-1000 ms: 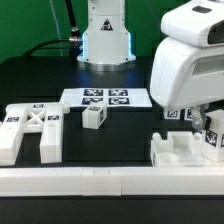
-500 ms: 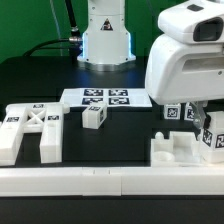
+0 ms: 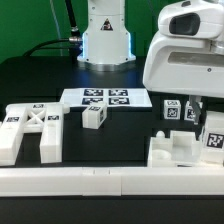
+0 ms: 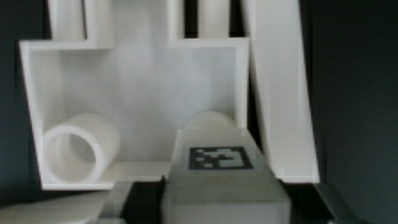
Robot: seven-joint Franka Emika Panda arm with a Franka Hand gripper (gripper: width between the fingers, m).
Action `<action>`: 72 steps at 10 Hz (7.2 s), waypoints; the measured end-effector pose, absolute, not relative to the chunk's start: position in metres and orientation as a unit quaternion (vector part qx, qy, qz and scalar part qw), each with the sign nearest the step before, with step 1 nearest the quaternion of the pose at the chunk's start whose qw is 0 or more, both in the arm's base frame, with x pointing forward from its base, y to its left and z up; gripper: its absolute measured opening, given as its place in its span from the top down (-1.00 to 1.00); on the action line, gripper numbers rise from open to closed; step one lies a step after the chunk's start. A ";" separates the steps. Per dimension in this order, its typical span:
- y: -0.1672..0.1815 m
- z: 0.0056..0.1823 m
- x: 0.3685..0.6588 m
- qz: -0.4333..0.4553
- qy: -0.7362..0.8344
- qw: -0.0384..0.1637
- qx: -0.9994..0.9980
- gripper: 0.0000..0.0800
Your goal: Assemble chair
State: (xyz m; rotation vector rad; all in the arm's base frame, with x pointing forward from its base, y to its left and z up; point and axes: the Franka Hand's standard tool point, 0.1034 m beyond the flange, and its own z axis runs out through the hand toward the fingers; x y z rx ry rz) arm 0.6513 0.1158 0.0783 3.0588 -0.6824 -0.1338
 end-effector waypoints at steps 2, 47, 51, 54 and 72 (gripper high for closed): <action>0.119 0.078 0.651 -0.045 -0.312 -0.001 0.949 0.27; 0.110 0.079 0.656 -0.053 -0.364 -0.022 0.930 -0.56; 0.109 0.079 0.656 -0.048 -0.206 -0.029 0.977 -0.62; 0.108 0.078 0.655 -0.040 -0.080 -0.015 0.996 -0.62; 0.116 0.074 0.657 -0.008 -0.043 -0.010 0.999 0.28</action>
Offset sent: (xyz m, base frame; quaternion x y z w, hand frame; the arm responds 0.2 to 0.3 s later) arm 0.0005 0.0028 -0.0009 0.0333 -0.0131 0.1948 0.9802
